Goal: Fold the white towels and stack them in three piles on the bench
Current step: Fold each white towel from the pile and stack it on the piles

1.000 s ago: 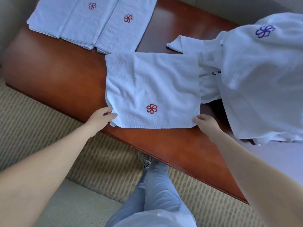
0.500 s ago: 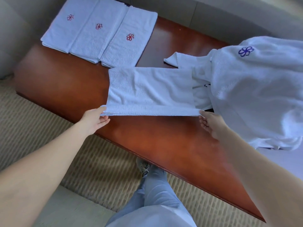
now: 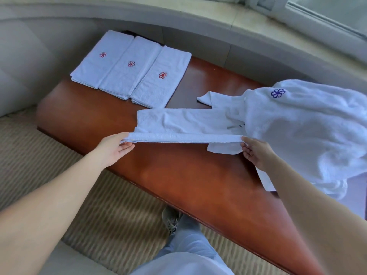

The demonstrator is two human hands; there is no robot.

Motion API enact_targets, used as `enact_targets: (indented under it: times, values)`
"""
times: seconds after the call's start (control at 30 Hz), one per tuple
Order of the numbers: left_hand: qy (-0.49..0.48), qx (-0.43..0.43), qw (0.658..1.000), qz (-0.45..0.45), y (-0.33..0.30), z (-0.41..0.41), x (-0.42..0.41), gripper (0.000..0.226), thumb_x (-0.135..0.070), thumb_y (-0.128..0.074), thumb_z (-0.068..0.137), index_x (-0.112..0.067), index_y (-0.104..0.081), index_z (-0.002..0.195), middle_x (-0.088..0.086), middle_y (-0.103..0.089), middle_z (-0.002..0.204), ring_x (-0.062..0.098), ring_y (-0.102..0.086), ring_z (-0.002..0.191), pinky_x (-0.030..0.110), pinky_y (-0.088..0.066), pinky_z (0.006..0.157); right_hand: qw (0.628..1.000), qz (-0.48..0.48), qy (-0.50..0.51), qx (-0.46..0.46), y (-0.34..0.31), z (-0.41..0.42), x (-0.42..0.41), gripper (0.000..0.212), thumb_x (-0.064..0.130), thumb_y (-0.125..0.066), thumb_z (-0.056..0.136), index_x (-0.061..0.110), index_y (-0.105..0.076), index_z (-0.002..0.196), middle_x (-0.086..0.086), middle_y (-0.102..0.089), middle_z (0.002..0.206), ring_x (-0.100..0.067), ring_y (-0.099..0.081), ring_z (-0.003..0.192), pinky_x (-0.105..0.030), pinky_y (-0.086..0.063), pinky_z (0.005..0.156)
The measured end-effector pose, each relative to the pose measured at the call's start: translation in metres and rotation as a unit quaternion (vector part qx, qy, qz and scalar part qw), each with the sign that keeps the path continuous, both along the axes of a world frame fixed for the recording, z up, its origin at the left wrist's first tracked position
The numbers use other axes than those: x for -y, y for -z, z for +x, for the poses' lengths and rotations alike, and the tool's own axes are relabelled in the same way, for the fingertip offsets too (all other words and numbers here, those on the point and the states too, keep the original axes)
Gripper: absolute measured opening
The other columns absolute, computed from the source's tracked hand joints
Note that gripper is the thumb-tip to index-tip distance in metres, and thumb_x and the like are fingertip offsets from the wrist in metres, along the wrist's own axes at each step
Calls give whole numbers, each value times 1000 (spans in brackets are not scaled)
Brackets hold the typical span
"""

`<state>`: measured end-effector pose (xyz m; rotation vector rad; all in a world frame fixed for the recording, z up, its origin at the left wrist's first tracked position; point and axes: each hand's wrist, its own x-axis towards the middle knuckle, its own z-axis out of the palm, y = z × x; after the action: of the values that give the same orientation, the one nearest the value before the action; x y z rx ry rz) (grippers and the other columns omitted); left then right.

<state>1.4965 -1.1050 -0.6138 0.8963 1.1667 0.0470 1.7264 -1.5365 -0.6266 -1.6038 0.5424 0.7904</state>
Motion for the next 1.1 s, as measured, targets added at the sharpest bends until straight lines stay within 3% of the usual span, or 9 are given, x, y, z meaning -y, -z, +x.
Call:
enact_targets:
  times: [0.27, 0.37, 0.47, 0.67, 0.9, 1.0, 1.1]
  values:
    - [2, -18, 999, 29, -19, -1, 0, 16, -4, -71, 92, -3, -63, 106, 18, -63, 115, 23, -66, 96, 34, -62, 65, 1000, 16, 3, 18, -23, -2, -5, 20, 25, -74, 93, 14, -66, 108, 4, -68, 66, -7, -57, 58, -22, -53, 66]
    - [2, 5, 1000, 15, -35, 2, -3, 19, -2, -68, 95, -7, -59, 111, 18, -59, 118, 25, -66, 103, 36, -63, 67, 998, 52, 27, 28, -40, 1, -8, 22, 16, -68, 95, 22, -62, 115, 2, -66, 64, -9, -54, 57, -22, -50, 63]
    - [-25, 50, 998, -5, -63, 13, -9, 20, -5, -67, 96, -10, -65, 116, 14, -60, 115, 22, -65, 107, 35, -64, 71, 996, 75, 38, 34, -72, 7, -19, 13, 19, -68, 96, 19, -69, 109, 4, -64, 63, -7, -55, 54, -21, -51, 66]
    - [-77, 163, 983, -25, -142, 36, -24, 10, -12, -74, 92, -6, -73, 101, 6, -67, 88, 9, -71, 70, 32, -63, 76, 979, 177, 52, 85, -152, 22, -44, 9, 23, -70, 95, 15, -71, 100, 4, -74, 84, -4, -69, 73, -18, -57, 72]
    - [-56, 230, 972, 3, -205, 46, -48, 18, -15, -70, 96, -8, -72, 113, 2, -68, 72, 7, -69, 67, 31, -62, 83, 955, 245, 69, 151, -221, 39, -68, 11, 18, -75, 90, 14, -73, 101, -2, -77, 88, -10, -72, 73, -21, -58, 72]
    - [-34, 251, 967, -1, -206, 40, -53, 25, -13, -72, 93, -7, -70, 117, 2, -68, 78, 8, -69, 74, 31, -61, 86, 953, 243, 17, 179, -217, 40, -68, 19, 9, -74, 88, 13, -75, 106, -1, -76, 95, -10, -72, 82, -20, -58, 79]
    - [34, 233, 971, 36, -190, 28, -55, 29, 2, -66, 94, -9, -64, 120, 4, -74, 87, 11, -71, 83, 33, -57, 95, 957, 162, -66, 231, -199, 34, -63, 32, -3, -71, 88, 10, -73, 118, -2, -76, 100, -11, -72, 93, -20, -56, 85]
